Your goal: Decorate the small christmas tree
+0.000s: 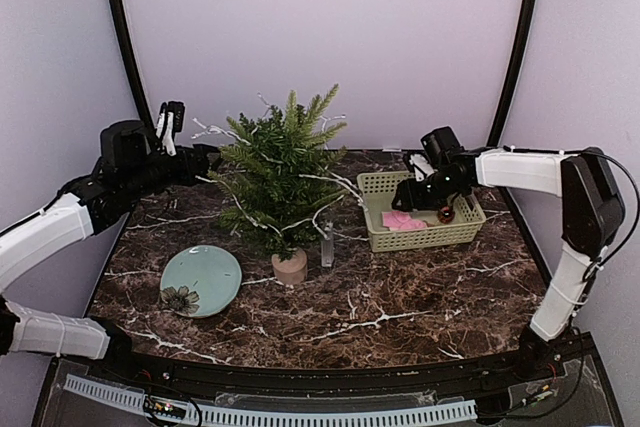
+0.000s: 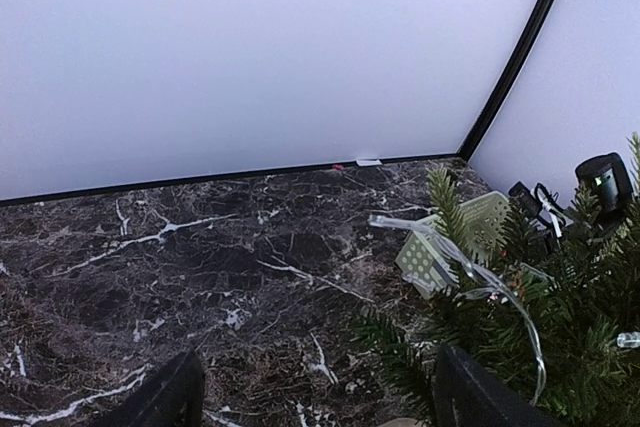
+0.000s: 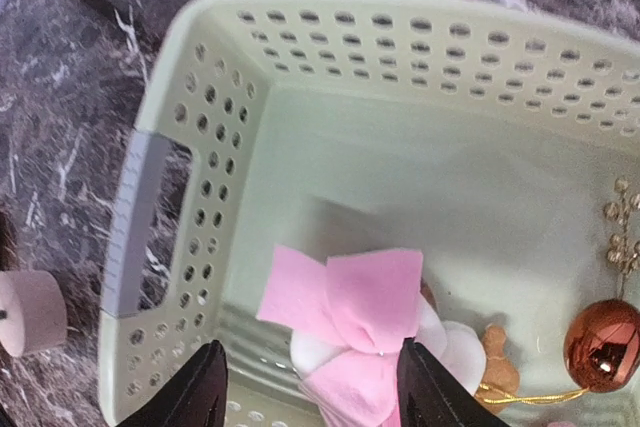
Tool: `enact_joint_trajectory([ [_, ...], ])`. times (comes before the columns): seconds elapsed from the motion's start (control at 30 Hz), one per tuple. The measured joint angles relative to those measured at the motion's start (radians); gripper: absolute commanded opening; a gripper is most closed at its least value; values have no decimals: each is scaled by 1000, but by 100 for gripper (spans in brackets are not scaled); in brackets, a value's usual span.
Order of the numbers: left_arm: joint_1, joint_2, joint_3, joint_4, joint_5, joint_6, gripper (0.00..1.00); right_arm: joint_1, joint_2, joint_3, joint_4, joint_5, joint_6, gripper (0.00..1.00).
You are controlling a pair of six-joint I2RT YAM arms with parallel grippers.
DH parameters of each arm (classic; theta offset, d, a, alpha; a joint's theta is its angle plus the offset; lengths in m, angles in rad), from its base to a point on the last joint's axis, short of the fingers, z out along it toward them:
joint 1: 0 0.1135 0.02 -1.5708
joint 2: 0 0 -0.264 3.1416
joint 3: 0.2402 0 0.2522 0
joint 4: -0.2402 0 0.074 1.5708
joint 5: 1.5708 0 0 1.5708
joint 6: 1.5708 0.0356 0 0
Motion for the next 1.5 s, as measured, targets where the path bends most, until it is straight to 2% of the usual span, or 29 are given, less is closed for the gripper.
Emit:
enact_joint_trajectory([
  [0.3, 0, -27, -26, 0, 7, -1, 82, 0, -42, -97, -139, 16, -19, 70],
  [0.47, 0, -40, -27, 1, 19, -1, 82, 0, -154, -217, -206, 29, -2, 70],
  [0.67, 0, -66, -27, 0, 30, 0, 82, 18, -270, -371, -270, -26, 56, 71],
  [0.93, 0, -94, -29, 1, 34, -2, 82, 294, -382, -517, -325, -90, 200, 70],
  [1.03, 0, -97, -29, 1, 39, -5, 82, 354, -419, -562, -354, -110, 249, 69],
  [1.13, 0, -97, -29, 0, 43, -5, 82, 362, -493, -542, -417, -85, 273, 67],
  [1.27, 0, -100, -29, -1, 48, -5, 82, 362, -542, -411, -453, -11, 269, 61],
  [1.5, 0, -101, -26, -24, 52, -4, 81, 362, -454, -325, -420, 97, 185, 57],
])
